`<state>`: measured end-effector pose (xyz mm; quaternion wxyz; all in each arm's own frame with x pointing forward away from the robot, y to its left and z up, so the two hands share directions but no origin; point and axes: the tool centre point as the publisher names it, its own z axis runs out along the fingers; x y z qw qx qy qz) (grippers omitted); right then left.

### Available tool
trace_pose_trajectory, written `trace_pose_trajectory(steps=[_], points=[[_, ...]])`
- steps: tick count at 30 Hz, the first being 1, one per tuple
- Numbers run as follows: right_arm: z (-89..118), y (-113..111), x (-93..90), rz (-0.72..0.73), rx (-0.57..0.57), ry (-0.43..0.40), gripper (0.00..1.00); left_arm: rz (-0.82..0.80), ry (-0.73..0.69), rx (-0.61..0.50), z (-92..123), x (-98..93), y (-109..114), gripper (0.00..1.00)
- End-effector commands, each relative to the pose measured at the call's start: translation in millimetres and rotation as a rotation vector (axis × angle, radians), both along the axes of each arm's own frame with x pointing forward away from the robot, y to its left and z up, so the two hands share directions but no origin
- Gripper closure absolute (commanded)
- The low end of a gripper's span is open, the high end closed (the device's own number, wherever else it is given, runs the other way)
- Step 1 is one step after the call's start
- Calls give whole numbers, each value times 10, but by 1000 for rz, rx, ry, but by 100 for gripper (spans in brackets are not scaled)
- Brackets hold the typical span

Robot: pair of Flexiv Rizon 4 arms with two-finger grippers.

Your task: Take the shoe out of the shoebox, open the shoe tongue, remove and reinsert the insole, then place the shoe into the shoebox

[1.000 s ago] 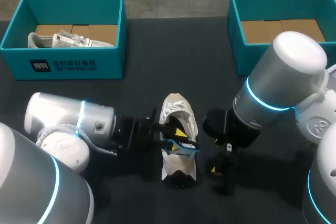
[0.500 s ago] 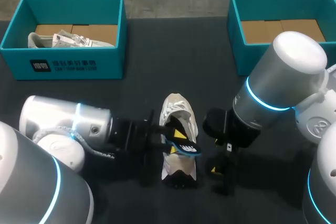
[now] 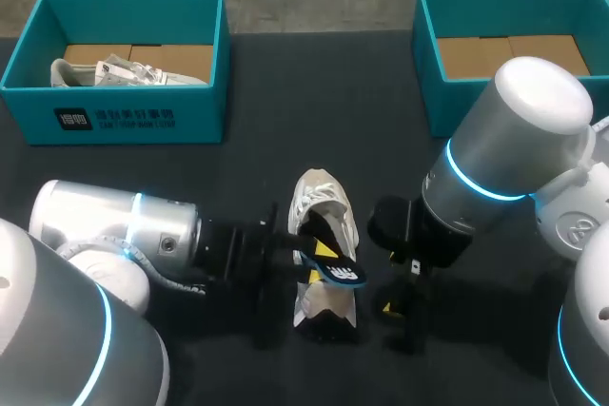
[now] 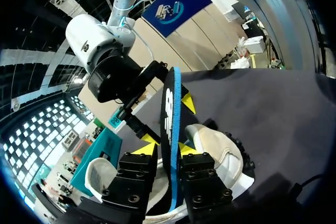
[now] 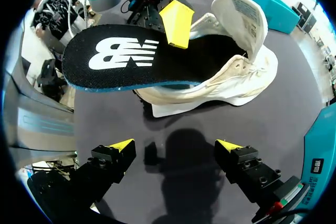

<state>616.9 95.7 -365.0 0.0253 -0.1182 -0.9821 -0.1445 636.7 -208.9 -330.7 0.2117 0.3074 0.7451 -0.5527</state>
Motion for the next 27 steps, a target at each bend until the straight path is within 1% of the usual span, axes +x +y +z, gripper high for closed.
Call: trace_pose_trajectory(steps=[1, 2, 9, 15, 19, 27], points=[[-15, 15, -10, -2, -3, -2, 0, 13, -13, 12, 4, -36, -46, 96], [-15, 15, -10, -2, -3, -2, 0, 13, -15, 13, 3, -34, -46, 100], [-15, 15, -10, -2, -3, -2, 0, 7, -26, 9, -27, 28, 15, 100], [-15, 15, -10, -2, -3, -2, 0, -4, -30, 7, -109, 112, 64, 100], [-15, 15, -10, -2, -3, -2, 0, -6, -29, 8, -160, 208, 85, 100], [-15, 15, -10, -2, -3, -2, 0, -20, -39, 5, -202, 311, 124, 100]])
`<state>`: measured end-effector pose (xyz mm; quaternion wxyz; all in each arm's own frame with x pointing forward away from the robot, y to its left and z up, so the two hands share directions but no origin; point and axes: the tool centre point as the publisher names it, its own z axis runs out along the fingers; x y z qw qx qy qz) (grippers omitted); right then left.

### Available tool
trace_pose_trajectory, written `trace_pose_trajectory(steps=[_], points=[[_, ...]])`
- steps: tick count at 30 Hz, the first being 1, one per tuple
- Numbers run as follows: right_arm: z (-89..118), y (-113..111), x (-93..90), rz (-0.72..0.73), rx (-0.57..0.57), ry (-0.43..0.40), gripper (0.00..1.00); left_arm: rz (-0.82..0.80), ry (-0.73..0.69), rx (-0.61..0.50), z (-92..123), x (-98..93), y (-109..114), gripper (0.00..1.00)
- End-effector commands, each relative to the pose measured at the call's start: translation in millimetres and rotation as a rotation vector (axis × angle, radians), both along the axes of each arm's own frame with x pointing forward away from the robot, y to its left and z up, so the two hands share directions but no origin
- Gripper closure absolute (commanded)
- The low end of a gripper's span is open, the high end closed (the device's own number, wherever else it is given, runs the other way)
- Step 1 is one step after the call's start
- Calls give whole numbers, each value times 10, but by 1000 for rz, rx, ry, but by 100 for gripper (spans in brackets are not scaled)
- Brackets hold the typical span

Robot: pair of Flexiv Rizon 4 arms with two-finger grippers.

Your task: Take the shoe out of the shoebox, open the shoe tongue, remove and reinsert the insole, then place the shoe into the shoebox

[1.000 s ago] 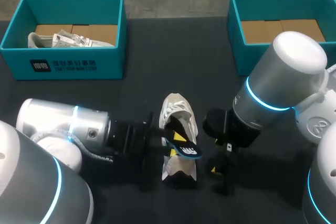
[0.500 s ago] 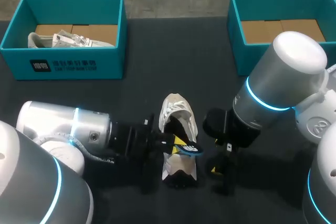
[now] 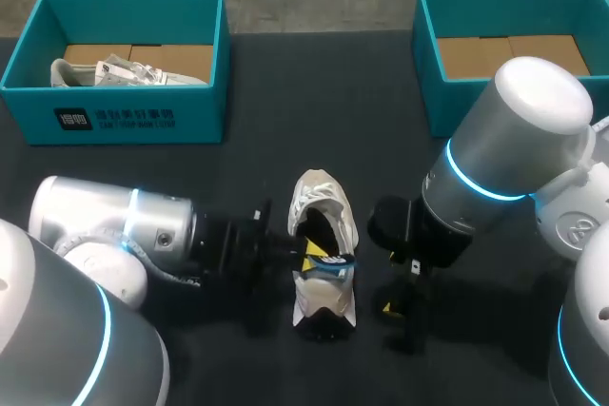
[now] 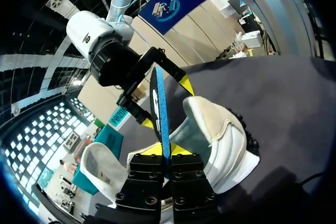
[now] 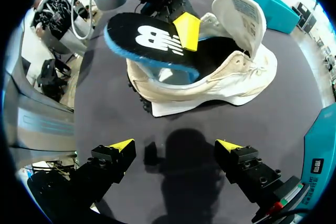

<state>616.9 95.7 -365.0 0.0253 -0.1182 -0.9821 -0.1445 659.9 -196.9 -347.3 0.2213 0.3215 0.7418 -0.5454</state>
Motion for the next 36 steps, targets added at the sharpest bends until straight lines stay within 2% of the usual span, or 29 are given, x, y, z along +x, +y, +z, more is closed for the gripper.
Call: trace_pose_trajectory(steps=[1, 25, 36], points=[[-15, 15, -10, -2, -3, -2, 0, -8, -9, 0, -38, 88, 4, 100], [-15, 15, -10, -2, -3, -2, 0, -181, -75, 8, -19, -190, 43, 100], [-15, 15, -10, -2, -3, -2, 0, -112, -186, 86, -113, -97, 4, 100]])
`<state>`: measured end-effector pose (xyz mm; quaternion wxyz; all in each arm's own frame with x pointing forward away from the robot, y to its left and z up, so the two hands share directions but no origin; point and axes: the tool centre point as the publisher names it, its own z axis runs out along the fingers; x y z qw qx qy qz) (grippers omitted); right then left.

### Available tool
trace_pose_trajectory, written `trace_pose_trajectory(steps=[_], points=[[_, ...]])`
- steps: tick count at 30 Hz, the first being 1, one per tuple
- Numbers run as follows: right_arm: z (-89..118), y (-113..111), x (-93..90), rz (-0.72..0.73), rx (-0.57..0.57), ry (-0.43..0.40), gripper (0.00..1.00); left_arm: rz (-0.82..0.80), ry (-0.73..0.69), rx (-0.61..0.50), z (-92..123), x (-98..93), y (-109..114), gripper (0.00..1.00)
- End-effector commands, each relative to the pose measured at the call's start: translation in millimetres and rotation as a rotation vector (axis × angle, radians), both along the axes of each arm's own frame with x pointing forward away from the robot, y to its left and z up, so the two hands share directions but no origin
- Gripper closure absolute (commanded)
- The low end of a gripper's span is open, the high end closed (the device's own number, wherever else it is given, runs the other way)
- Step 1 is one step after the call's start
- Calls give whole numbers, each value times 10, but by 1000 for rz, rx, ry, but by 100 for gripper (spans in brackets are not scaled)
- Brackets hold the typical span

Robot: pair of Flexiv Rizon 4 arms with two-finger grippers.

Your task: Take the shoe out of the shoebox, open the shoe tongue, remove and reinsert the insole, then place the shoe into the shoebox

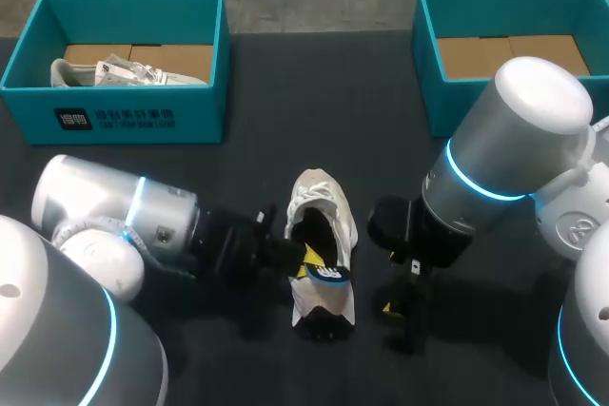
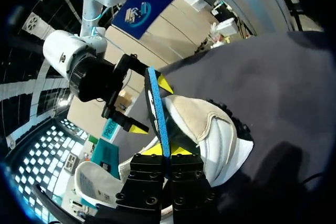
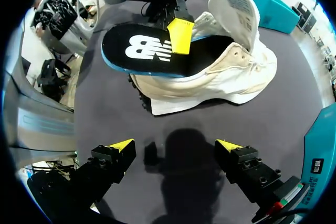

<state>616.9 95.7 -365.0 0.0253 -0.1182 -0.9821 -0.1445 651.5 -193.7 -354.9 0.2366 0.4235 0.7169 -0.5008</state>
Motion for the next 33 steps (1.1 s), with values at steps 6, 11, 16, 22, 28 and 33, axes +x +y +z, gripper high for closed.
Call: trace_pose_trajectory(steps=[6, 11, 16, 22, 28, 33], points=[[-15, 15, -10, -2, -3, -2, 0, 42, -47, 20, -39, 14, -40, 100], [-15, 15, -10, -2, -3, -2, 0, 28, 14, 0, 13, -24, -17, 100], [-15, 15, -10, -2, -3, -2, 0, 33, 85, -22, 48, -64, 1, 67], [-15, 15, -10, -2, -3, -2, 0, 45, 143, -31, 106, -115, -9, 66], [-15, 15, -10, -2, -3, -2, 0, 69, 162, -26, 176, -172, -55, 71], [-15, 15, -10, -2, -3, -2, 0, 104, 175, -18, 238, -199, -92, 71]])
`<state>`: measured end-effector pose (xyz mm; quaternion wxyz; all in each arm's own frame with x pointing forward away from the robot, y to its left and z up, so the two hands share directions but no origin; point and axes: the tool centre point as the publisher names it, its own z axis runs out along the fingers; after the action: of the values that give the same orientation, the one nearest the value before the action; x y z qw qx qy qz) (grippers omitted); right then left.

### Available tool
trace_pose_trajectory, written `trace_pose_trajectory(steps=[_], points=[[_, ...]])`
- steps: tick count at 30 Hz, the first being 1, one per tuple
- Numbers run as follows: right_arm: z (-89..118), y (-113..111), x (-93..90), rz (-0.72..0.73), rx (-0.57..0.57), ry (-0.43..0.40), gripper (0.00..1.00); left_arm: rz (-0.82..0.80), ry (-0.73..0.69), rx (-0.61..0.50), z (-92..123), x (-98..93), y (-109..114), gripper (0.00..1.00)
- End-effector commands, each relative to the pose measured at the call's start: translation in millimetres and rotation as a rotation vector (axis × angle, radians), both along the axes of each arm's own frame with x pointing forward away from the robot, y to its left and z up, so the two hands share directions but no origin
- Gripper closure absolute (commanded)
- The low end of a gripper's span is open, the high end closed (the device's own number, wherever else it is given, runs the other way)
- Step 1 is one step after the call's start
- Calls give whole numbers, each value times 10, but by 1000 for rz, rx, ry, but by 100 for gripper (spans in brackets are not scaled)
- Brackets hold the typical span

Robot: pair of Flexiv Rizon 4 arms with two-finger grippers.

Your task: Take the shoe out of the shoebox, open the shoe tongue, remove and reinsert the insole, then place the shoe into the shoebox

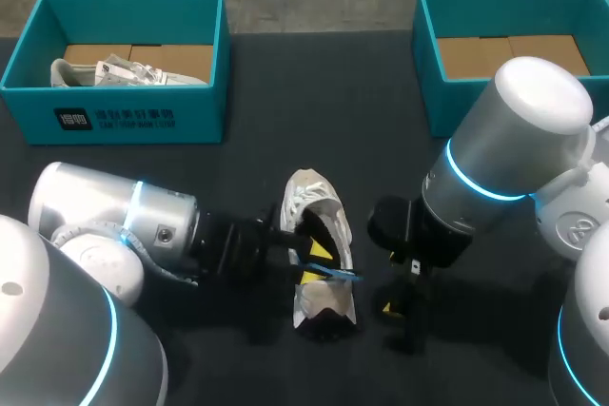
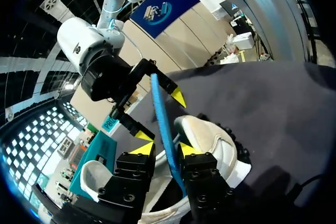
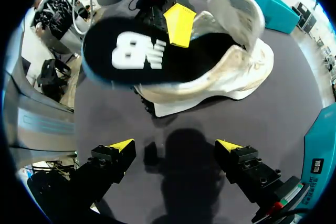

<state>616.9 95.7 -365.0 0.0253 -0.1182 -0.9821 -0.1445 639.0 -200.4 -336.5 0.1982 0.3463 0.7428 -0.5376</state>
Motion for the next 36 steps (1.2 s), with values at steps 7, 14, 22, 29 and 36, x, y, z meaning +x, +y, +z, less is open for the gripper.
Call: trace_pose_trajectory(steps=[7, 14, 22, 29, 36], points=[[-15, 15, -10, -2, -3, -2, 0, 60, 12, 42, 96, -104, -95, 73], [-15, 15, -10, -2, -3, -2, 0, 85, 22, 71, 92, -103, -175, 78], [-15, 15, -10, -2, -3, -2, 0, 53, -51, 65, 6, -123, -105, 100], [-15, 15, -10, -2, -3, -2, 0, 29, -145, 67, -72, -77, -16, 100], [-15, 15, -10, -2, -3, -2, 0, 50, -187, 100, -101, 17, 8, 100]])
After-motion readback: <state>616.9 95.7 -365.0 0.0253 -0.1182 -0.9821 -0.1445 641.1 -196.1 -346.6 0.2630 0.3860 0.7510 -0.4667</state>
